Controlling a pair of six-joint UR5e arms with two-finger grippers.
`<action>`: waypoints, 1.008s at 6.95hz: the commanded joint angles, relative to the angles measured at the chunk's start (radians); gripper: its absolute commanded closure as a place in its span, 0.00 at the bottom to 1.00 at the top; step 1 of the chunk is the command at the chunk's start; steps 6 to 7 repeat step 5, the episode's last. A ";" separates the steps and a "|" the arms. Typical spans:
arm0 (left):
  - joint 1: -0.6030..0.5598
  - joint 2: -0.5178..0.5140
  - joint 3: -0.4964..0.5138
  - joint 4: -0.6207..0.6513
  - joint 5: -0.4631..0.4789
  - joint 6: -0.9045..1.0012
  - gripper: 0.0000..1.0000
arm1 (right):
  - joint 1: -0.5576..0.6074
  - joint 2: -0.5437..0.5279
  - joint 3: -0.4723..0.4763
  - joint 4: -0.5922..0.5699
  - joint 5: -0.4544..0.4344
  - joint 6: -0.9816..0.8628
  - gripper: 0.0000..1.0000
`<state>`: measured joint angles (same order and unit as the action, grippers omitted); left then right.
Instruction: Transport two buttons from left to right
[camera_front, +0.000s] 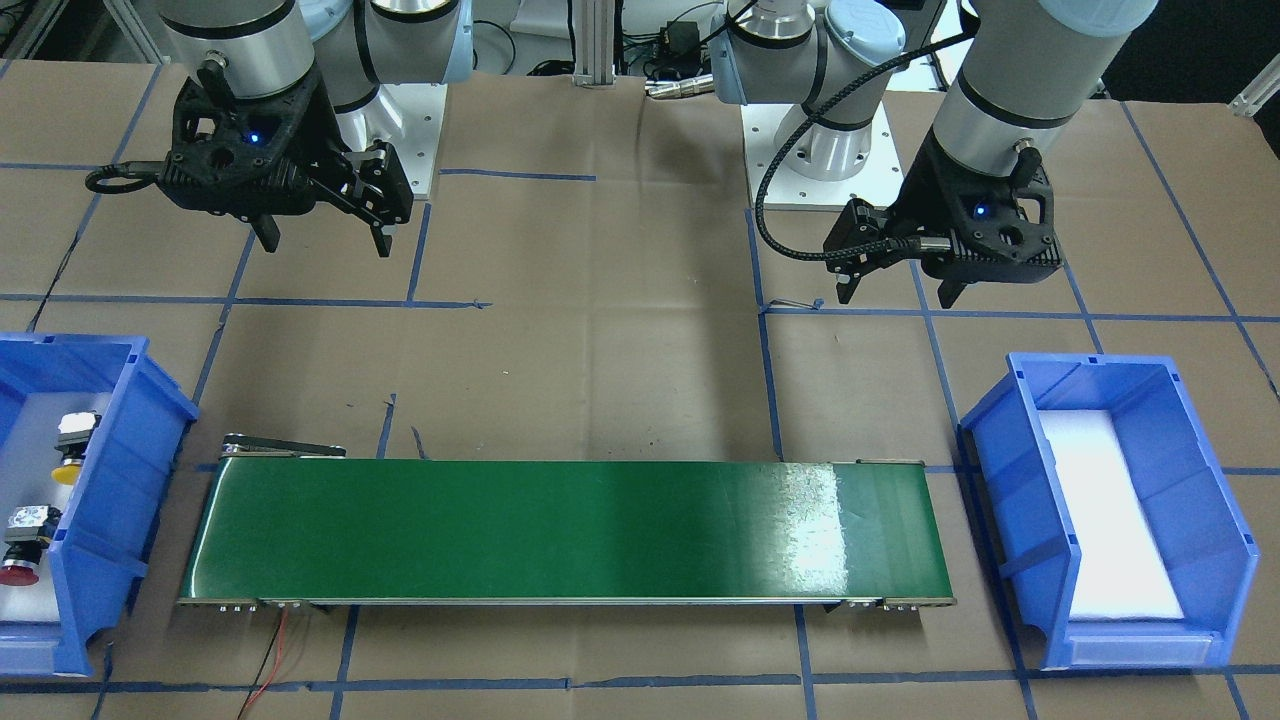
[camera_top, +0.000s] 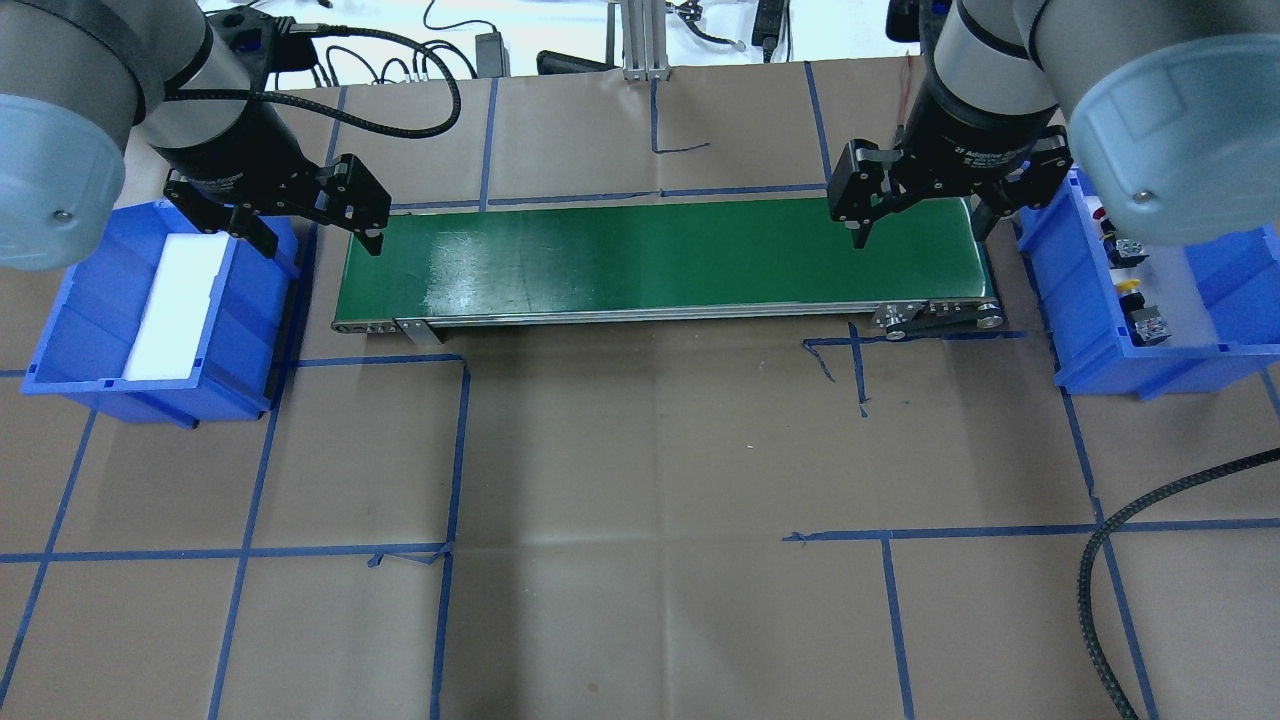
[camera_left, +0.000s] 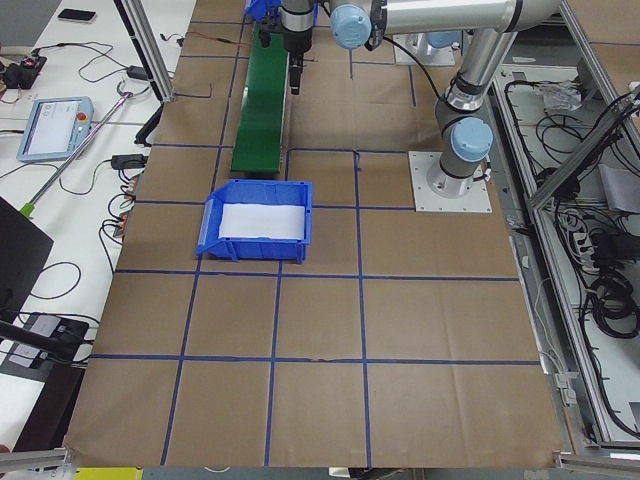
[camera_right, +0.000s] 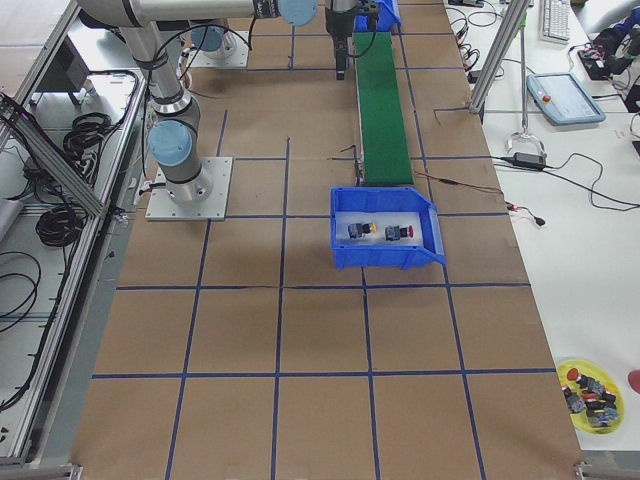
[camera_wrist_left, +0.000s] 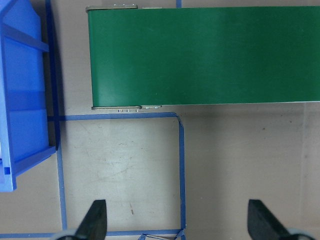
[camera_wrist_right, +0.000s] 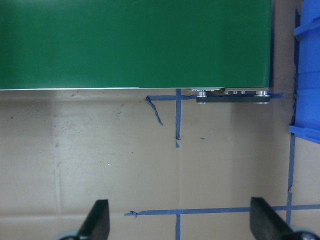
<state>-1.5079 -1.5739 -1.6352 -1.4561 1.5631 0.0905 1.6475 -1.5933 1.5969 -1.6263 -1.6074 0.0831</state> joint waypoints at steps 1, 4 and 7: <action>0.000 0.000 0.000 -0.001 0.000 0.000 0.00 | 0.000 0.001 -0.003 -0.001 0.001 0.000 0.00; 0.000 -0.002 0.000 -0.001 0.002 0.000 0.00 | 0.000 0.001 -0.002 -0.001 0.004 0.001 0.00; 0.000 0.000 0.000 -0.001 0.000 0.000 0.00 | 0.000 0.001 -0.002 -0.001 0.004 0.001 0.00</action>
